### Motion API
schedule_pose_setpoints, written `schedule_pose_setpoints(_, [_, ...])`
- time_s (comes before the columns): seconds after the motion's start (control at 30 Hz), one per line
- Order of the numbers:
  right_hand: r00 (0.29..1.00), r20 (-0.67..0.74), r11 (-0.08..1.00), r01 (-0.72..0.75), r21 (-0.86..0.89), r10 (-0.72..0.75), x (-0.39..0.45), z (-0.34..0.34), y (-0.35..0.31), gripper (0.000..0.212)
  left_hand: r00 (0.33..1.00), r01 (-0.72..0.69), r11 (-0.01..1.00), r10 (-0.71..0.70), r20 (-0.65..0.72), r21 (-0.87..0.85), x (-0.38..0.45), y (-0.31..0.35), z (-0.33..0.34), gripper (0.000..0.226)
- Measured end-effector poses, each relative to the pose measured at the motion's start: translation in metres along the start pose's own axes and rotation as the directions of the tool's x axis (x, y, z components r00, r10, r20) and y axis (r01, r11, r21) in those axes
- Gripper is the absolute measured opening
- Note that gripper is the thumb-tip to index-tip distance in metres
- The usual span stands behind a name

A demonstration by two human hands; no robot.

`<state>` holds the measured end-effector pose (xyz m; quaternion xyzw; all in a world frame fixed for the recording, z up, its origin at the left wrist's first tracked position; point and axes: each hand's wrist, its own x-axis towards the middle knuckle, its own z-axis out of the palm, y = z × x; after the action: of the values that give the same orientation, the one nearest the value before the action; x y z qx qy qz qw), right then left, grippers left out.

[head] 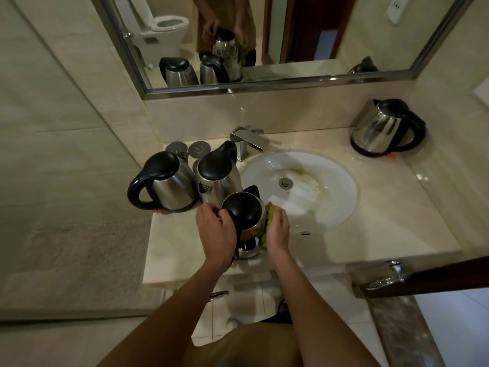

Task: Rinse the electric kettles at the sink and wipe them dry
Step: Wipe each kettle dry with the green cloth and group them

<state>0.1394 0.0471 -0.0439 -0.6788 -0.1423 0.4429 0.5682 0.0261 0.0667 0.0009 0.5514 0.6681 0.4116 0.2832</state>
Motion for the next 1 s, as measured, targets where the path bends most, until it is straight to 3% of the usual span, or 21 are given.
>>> schedule_pose_setpoints(0.13, [0.952,0.034,0.951,-0.307,0.043,0.305,-0.009,-0.008,0.039,0.041,1.0,-0.009,1.0,0.009,0.008,0.003,0.001,-0.002,0.001,0.004])
schedule_pose_setpoints(0.2, [0.947,0.015,0.94,-0.321,0.12,0.321,-0.019,-0.001,0.044,0.041,1.0,-0.014,1.0,0.014,0.005,-0.001,0.001,-0.002,0.0,0.004])
schedule_pose_setpoints(0.33, [0.998,-0.057,0.976,-0.026,0.216,0.039,-0.038,0.018,0.013,0.035,1.0,-0.014,1.0,0.014,0.015,-0.003,0.002,-0.003,0.001,0.002])
schedule_pose_setpoints(0.5, [0.977,-0.022,0.977,0.212,0.029,-0.211,-0.031,0.017,0.003,0.047,1.0,-0.017,1.0,0.017,0.014,-0.002,0.002,-0.004,0.001,0.003])
schedule_pose_setpoints(0.57, [0.99,-0.019,0.99,0.14,0.015,-0.139,-0.021,0.01,0.012,0.049,1.0,-0.014,1.0,0.014,0.023,-0.013,0.001,-0.004,0.0,0.003])
schedule_pose_setpoints(0.63, [1.0,0.005,0.999,-0.029,0.02,0.029,-0.009,0.004,0.028,0.043,1.0,-0.015,1.0,0.015,0.025,-0.018,0.001,-0.004,0.0,0.004])
schedule_pose_setpoints(0.77, [0.963,0.024,0.959,-0.265,-0.099,0.268,0.001,-0.003,0.055,0.043,0.999,-0.013,1.0,0.014,0.031,-0.02,0.002,-0.005,0.001,0.003])
schedule_pose_setpoints(0.87, [0.992,-0.016,0.991,-0.129,-0.021,0.129,-0.02,0.001,0.032,0.023,1.0,-0.021,1.0,0.021,0.021,-0.019,0.003,-0.007,0.001,0.003])
schedule_pose_setpoints(0.93, [0.996,-0.049,0.997,0.071,0.014,-0.071,-0.029,0.009,0.015,0.027,0.999,-0.027,0.999,0.028,0.019,-0.023,0.003,-0.006,0.002,0.004])
schedule_pose_setpoints(1.0, [0.963,-0.106,0.969,0.241,-0.062,-0.247,-0.035,0.018,0.002,0.038,0.999,-0.035,0.999,0.035,0.011,-0.025,0.004,-0.006,0.002,0.004])
